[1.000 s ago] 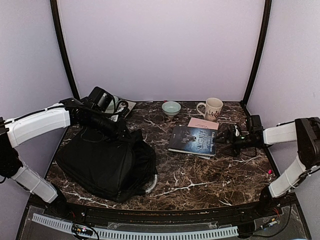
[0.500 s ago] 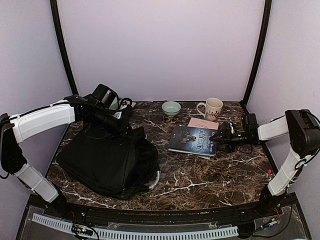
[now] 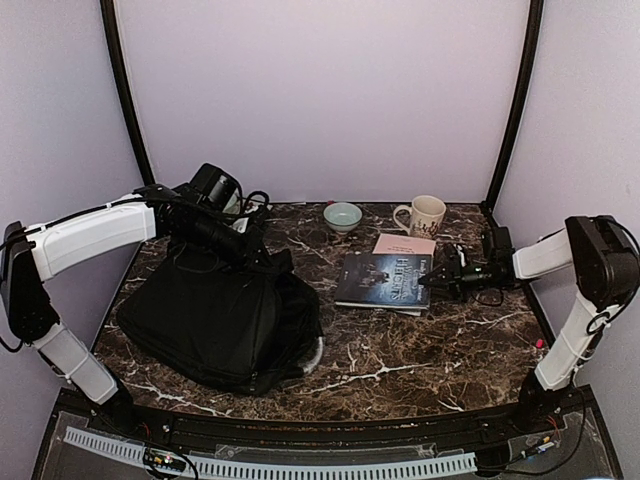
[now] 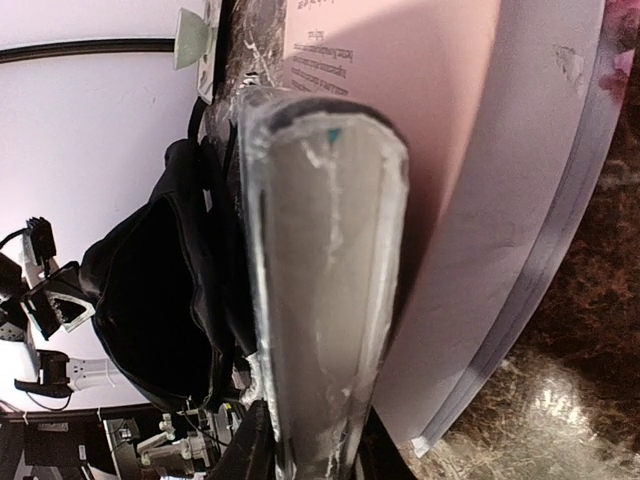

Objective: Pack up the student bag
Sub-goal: Move the book to the book.

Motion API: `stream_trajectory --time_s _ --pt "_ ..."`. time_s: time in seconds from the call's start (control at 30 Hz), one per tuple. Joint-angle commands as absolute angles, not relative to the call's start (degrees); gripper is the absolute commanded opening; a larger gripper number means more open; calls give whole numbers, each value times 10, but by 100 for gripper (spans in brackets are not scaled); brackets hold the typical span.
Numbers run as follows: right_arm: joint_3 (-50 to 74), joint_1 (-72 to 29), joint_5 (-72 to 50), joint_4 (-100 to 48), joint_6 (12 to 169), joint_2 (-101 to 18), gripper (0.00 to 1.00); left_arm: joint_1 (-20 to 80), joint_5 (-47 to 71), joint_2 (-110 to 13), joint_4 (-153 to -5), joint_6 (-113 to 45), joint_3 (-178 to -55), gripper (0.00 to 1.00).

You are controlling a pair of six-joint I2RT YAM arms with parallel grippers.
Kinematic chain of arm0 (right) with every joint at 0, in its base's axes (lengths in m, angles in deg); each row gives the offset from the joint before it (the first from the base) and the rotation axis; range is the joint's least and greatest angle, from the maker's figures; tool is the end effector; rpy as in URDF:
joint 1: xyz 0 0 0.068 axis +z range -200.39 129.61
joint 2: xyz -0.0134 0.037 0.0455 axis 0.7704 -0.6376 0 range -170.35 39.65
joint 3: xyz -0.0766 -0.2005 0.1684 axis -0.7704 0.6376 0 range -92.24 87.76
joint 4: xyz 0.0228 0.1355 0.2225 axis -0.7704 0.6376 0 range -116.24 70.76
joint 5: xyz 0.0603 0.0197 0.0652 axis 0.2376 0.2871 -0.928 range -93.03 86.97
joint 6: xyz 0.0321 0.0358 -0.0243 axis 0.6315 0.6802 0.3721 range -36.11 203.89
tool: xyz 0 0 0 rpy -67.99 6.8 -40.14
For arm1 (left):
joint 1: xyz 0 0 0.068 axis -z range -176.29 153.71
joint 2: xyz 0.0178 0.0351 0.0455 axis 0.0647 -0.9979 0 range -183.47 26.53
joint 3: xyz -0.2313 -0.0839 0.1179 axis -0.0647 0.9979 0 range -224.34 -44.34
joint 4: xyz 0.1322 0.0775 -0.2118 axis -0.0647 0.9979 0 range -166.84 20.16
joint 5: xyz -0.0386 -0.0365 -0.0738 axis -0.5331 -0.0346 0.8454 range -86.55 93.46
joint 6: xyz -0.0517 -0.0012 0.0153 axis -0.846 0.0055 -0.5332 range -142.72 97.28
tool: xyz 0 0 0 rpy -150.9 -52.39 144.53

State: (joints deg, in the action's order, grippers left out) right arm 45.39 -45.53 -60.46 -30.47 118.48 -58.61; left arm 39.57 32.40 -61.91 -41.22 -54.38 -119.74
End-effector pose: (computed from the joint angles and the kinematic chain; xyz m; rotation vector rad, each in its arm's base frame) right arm 0.2992 0.0555 0.1325 0.1755 2.4608 1.5342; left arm 0.2609 -0.2099 0.3017 0.3479 2.5857 -1.1015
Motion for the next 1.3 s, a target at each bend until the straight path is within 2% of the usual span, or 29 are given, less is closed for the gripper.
stream_trajectory --time_s 0.0,0.13,0.4,0.6,0.8,0.87,0.93,0.97,1.1,1.27 --pt "433 -456 -602 -282 1167 -564 16 397 338 -611 -423 -531 -1219 0" --pt "429 -456 -598 -252 1163 -525 12 397 337 -606 -430 -537 -1211 0" --pt "407 -452 -524 -90 1106 -469 8 397 337 -599 -443 -542 -1199 0" --pt "429 -435 -467 -5 1096 -458 12 399 340 -600 -451 -546 -1195 0" --pt "497 -398 -447 12 1135 -420 19 402 337 -598 -454 -549 -1192 0" --pt "522 -390 -461 8 1150 -409 27 403 337 -597 -456 -550 -1188 0" --pt "542 -384 -474 12 1157 -403 46 405 336 -596 -458 -551 -1186 0" --pt "548 -381 -473 20 1155 -401 52 406 336 -596 -458 -552 -1185 0" --pt "537 -376 -455 81 1130 -375 63 409 338 -598 -459 -552 -1186 0" --pt "464 -375 -407 141 1119 -320 77 413 339 -603 -460 -551 -1188 0"
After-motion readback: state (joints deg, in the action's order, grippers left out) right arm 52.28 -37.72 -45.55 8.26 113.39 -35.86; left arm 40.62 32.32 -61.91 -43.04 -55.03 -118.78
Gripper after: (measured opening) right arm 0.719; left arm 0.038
